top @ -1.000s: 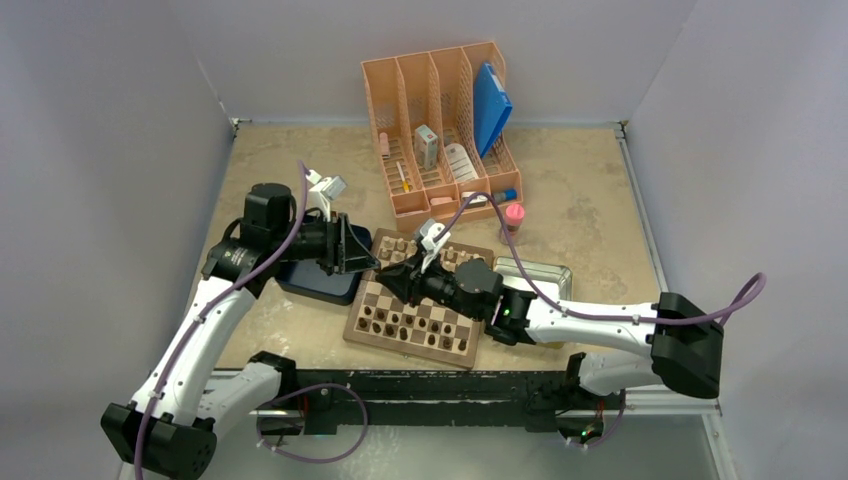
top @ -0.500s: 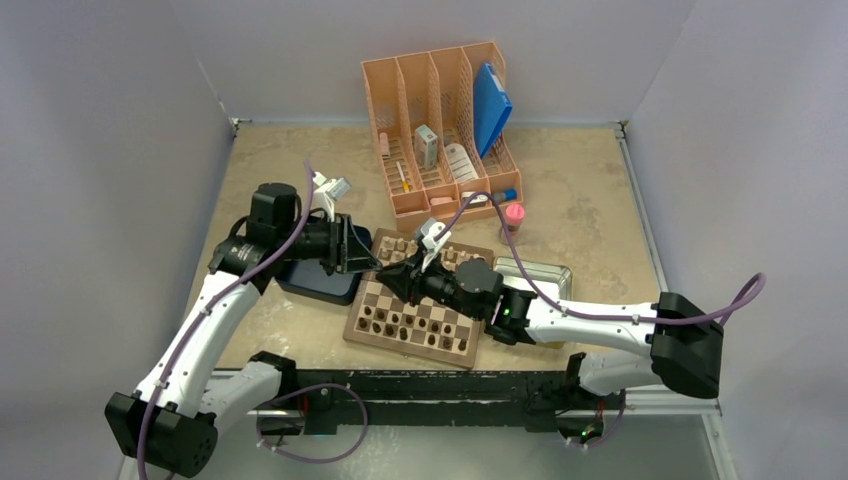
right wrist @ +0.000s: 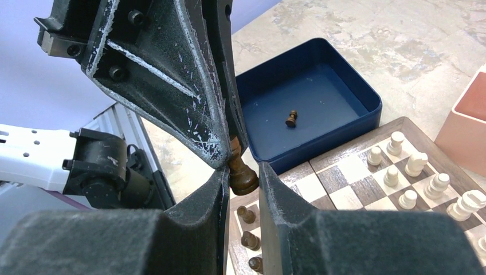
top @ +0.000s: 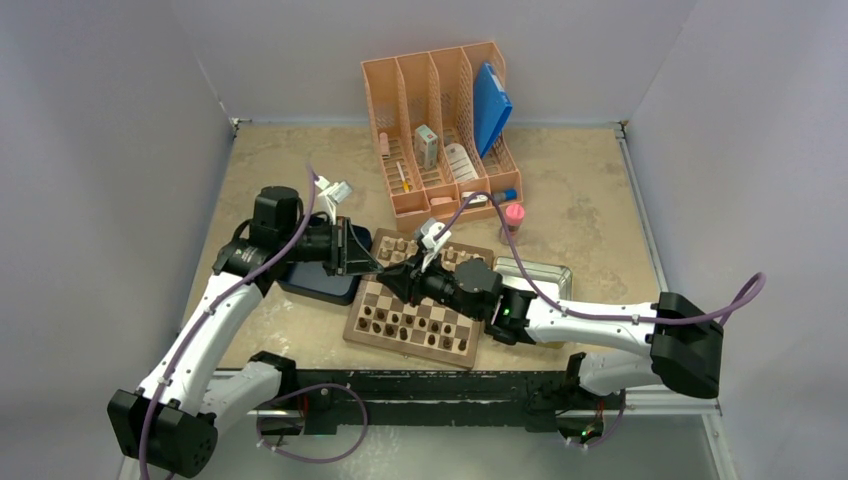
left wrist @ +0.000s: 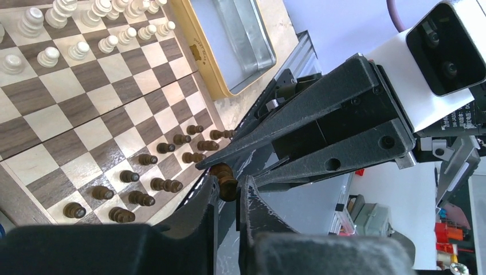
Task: Set up the chess pieces on the board
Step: Pick up the chess piece from the storage box.
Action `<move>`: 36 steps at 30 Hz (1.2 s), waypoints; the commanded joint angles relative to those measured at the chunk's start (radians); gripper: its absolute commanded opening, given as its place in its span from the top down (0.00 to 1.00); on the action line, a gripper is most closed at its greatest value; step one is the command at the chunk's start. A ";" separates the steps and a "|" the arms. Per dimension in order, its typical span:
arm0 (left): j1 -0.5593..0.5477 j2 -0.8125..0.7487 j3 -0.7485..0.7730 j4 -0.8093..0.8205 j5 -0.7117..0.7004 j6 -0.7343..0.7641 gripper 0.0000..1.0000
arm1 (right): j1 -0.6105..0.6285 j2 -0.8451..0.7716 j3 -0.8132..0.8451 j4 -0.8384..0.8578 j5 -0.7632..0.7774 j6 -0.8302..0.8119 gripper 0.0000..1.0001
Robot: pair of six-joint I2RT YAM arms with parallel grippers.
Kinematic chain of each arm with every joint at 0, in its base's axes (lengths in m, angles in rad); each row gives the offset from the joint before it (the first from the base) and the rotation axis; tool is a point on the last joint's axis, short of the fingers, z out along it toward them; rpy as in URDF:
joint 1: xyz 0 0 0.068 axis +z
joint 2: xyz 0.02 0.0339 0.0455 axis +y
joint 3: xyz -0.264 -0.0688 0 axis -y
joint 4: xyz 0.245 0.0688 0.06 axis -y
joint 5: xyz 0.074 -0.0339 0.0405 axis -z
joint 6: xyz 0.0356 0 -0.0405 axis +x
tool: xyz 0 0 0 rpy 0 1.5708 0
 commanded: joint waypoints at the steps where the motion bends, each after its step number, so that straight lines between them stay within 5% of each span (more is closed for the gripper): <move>1: -0.001 -0.003 -0.004 0.030 -0.011 0.015 1.00 | -0.001 -0.013 0.007 0.083 0.007 0.017 0.98; 10: -0.001 -0.009 0.019 0.041 -0.146 0.051 1.00 | -0.001 -0.038 0.006 -0.096 0.056 0.043 0.81; 15: -0.001 -0.016 0.015 0.074 -0.174 0.047 1.00 | -0.001 -0.122 -0.064 -0.093 0.024 0.029 0.57; 21: -0.001 -0.011 0.014 0.087 -0.165 0.042 1.00 | -0.002 -0.226 -0.097 -0.186 0.047 0.042 0.51; 30: -0.001 -0.023 0.037 -0.011 -0.436 0.168 1.00 | -0.002 -0.240 0.086 -0.930 0.191 0.434 0.54; 36: -0.001 -0.079 -0.043 0.043 -0.518 0.200 1.00 | 0.030 -0.293 0.097 -1.136 0.147 0.580 0.55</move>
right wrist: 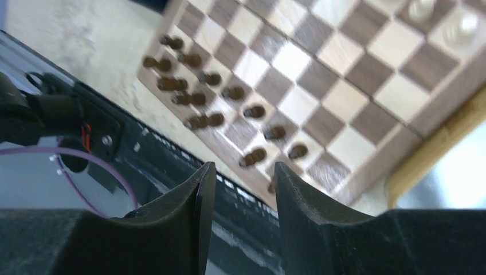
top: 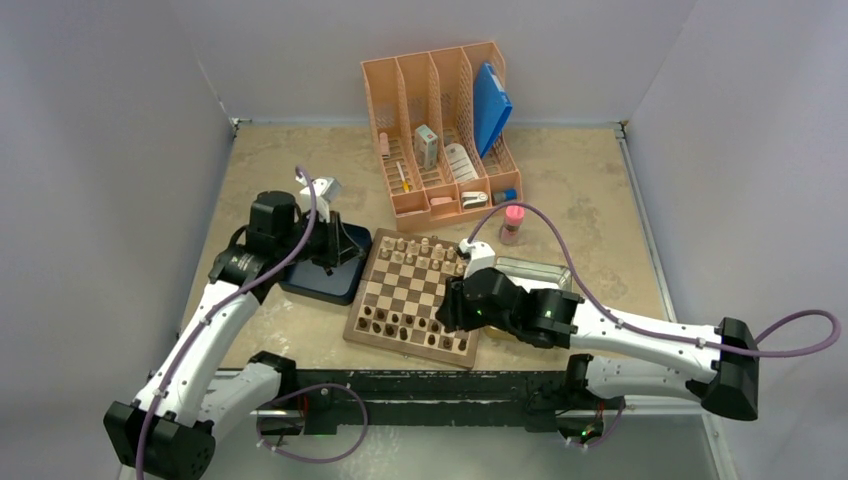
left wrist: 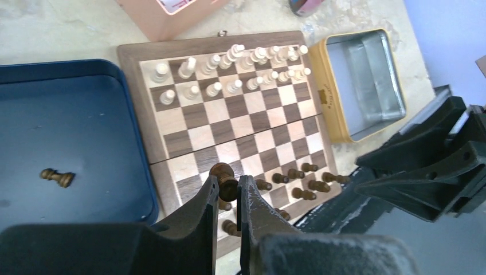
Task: Set up the chess pieces on the board
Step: Pick up the chess piece from the storage box, then pick up the chess piece from the chessboard.
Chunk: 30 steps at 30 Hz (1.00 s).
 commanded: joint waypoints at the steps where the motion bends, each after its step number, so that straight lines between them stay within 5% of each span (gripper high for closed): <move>1: 0.004 -0.056 -0.057 0.069 -0.088 0.060 1.00 | 0.035 -0.051 0.040 -0.249 0.010 0.174 0.55; 10: 0.004 -0.035 -0.083 0.079 -0.073 0.082 1.00 | 0.167 0.043 0.024 -0.366 0.043 0.288 0.56; 23: 0.004 -0.044 -0.090 0.078 -0.063 0.083 1.00 | 0.172 0.072 0.028 -0.353 0.154 0.318 0.53; 30: 0.005 -0.049 -0.093 0.078 -0.058 0.084 1.00 | 0.172 0.111 0.016 -0.328 0.138 0.295 0.59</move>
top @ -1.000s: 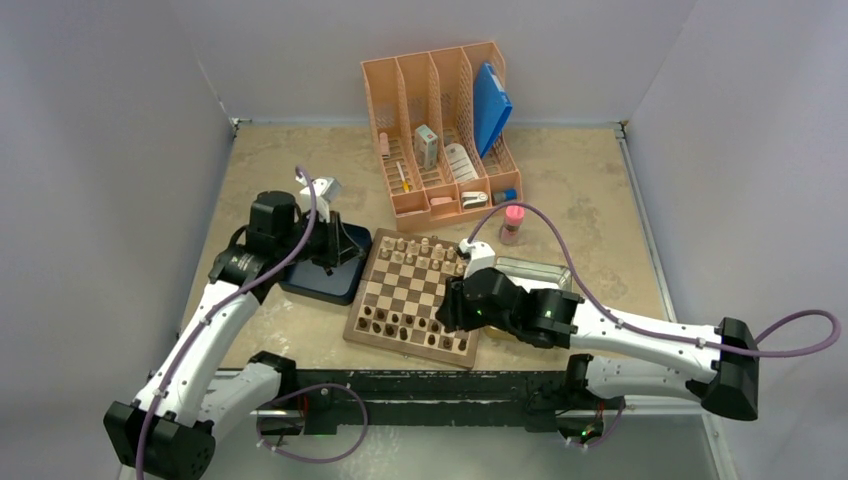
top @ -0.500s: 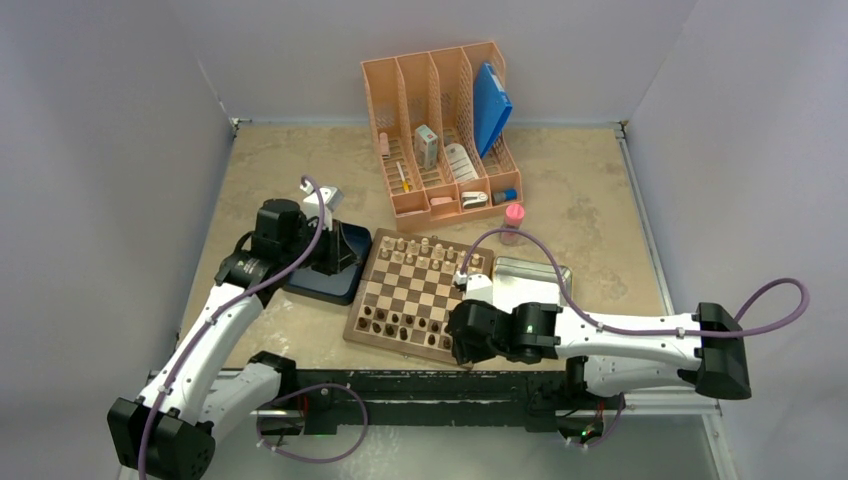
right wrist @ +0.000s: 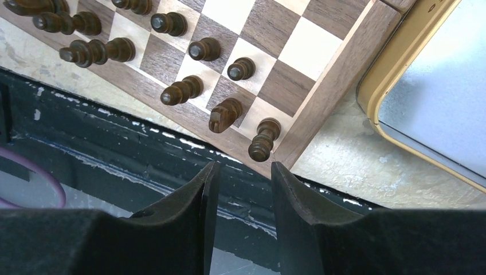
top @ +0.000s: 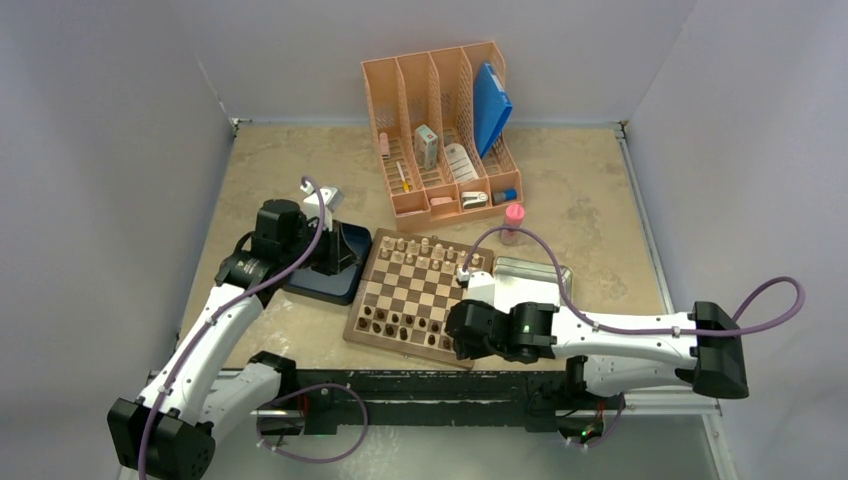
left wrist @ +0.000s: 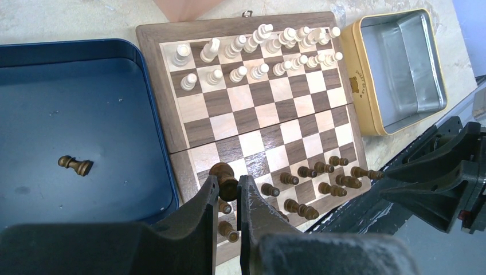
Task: Set up the chess pieces on the board
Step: Pick up the chess piece from the chessboard.
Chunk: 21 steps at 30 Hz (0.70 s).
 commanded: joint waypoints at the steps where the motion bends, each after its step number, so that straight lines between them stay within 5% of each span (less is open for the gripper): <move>1: 0.004 -0.022 -0.002 0.044 0.011 0.017 1.00 | 0.003 0.031 0.014 0.014 0.041 0.007 0.59; 9: 0.004 -0.019 -0.002 0.045 0.017 0.017 1.00 | 0.003 0.055 0.011 -0.001 0.075 0.014 0.63; 21: 0.004 -0.025 -0.002 0.045 0.021 0.018 1.00 | 0.003 0.081 0.057 -0.086 0.132 0.031 0.84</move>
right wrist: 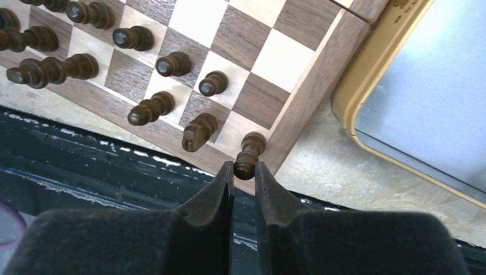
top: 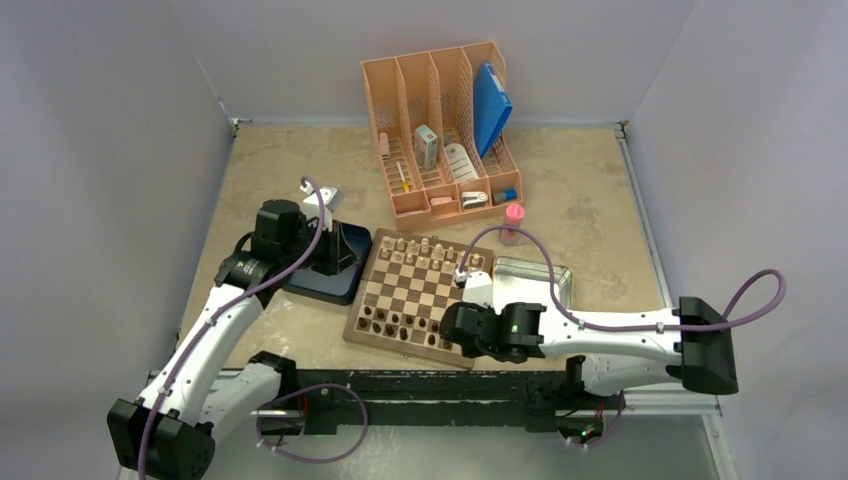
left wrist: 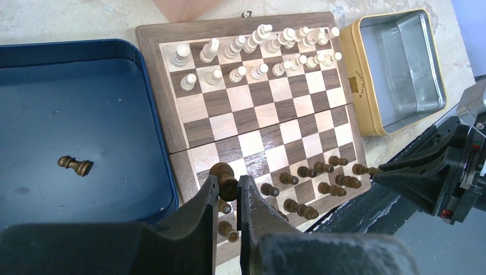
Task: Set up the chess pieces on the board
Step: Pick up the chess piece from the chessboard, then place the chess piece on the chessboard.
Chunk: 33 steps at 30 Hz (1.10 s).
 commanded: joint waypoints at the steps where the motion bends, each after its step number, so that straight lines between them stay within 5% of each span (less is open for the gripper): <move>1: 0.004 -0.021 -0.002 0.045 0.019 0.018 1.00 | 0.003 0.003 0.054 -0.084 0.070 0.032 0.86; 15: 0.004 -0.044 -0.003 0.044 0.008 0.018 1.00 | 0.003 0.022 0.237 -0.141 0.132 -0.009 0.91; 33: 0.004 -0.149 -0.003 0.040 -0.088 0.023 1.00 | 0.003 0.191 0.300 0.162 -0.013 -0.216 0.92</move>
